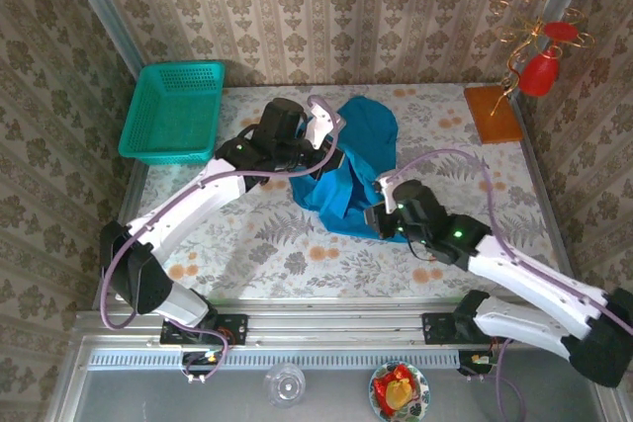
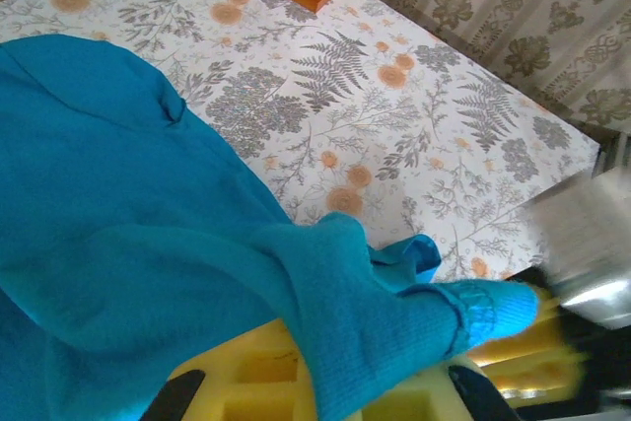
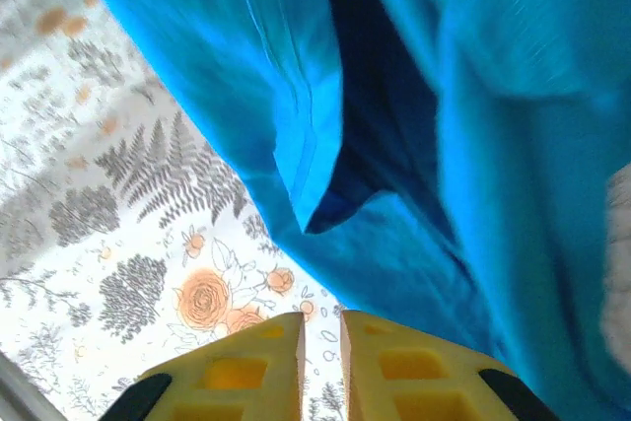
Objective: Fold the inside-out t-shirt
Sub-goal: Turn the T-shirt inside out at the center of the table.
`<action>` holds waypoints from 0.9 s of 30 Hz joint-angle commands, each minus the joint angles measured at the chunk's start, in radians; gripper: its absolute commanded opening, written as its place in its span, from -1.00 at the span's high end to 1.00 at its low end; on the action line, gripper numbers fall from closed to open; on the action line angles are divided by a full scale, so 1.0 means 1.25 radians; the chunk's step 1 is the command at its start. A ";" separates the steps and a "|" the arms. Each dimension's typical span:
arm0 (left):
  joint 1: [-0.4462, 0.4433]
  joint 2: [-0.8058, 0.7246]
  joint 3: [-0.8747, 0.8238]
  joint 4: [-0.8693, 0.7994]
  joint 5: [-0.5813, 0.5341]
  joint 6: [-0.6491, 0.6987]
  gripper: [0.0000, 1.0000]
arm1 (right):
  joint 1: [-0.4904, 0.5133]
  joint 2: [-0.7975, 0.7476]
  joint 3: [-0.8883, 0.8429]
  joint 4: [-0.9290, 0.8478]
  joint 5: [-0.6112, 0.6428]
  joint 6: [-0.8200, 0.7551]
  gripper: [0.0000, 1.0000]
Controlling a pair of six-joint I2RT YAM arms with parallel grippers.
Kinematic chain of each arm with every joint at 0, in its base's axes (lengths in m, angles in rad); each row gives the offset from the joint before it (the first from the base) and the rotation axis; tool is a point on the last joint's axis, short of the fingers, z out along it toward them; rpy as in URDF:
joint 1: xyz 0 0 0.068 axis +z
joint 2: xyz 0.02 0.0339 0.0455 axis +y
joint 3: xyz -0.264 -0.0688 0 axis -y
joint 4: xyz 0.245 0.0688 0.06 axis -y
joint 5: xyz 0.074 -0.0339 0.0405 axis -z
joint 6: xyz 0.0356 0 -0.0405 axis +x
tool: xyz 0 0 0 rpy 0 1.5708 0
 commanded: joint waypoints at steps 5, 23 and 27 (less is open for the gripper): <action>0.006 -0.055 0.023 -0.060 0.045 0.013 1.00 | 0.001 0.189 -0.024 0.284 0.156 0.078 0.79; -0.067 -0.072 0.057 -0.025 0.166 -0.024 1.00 | -0.100 0.689 0.368 0.424 0.092 0.139 -0.01; -0.083 -0.075 0.074 -0.033 0.157 -0.031 1.00 | -0.106 0.795 0.495 0.308 0.077 0.127 -0.30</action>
